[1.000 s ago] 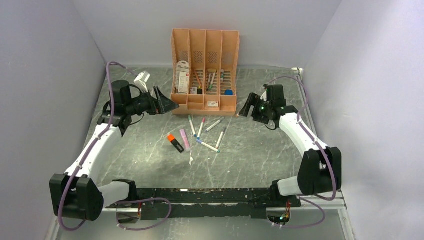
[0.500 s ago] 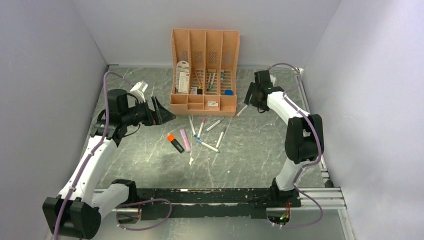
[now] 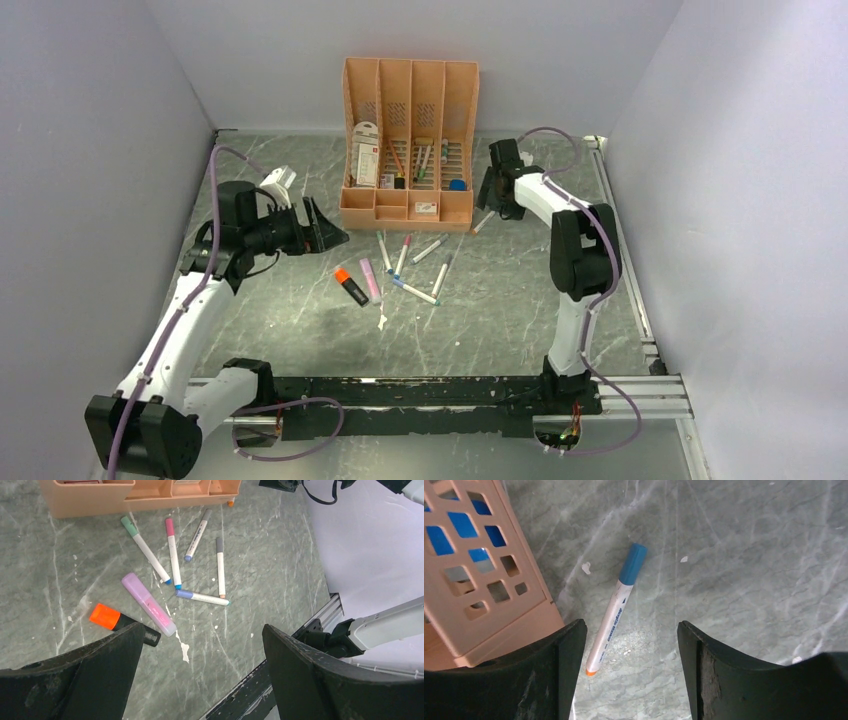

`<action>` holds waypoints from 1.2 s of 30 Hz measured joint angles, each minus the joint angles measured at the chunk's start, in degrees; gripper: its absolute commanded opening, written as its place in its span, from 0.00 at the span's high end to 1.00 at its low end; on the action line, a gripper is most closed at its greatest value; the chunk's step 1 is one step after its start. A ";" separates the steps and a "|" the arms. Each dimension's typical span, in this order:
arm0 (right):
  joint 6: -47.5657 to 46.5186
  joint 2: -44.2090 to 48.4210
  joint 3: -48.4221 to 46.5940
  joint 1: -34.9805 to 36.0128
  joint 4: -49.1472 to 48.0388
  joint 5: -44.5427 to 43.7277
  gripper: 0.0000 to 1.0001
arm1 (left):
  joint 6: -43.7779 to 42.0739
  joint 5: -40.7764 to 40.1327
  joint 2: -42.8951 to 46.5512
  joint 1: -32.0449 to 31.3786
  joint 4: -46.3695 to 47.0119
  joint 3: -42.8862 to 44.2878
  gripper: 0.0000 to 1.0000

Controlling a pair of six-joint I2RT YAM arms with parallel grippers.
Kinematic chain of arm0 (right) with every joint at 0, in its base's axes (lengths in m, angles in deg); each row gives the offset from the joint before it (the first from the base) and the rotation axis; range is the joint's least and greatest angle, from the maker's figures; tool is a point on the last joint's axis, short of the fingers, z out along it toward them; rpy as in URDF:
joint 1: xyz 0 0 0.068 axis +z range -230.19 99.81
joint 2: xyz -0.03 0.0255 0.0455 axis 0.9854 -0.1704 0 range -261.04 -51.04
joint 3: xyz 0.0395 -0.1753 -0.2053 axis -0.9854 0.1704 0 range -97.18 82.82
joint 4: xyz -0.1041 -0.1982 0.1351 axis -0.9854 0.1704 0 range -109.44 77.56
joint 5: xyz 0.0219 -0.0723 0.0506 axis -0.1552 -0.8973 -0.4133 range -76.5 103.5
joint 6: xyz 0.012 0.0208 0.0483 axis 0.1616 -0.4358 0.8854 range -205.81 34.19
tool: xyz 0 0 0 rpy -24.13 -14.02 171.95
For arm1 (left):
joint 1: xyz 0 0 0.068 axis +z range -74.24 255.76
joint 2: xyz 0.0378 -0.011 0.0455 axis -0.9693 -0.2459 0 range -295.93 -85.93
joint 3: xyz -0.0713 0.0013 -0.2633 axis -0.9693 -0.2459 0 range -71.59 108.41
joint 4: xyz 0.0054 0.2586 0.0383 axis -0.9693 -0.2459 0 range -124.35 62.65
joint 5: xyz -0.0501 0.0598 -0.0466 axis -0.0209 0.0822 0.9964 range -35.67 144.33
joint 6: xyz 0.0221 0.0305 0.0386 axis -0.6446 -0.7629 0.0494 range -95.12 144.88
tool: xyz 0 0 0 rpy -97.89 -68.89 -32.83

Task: Open the pen caps

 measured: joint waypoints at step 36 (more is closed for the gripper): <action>-6.86 28.22 20.13 3.76 2.89 4.33 1.00 | 5.03 5.68 -1.60 -0.20 8.76 -7.45 0.01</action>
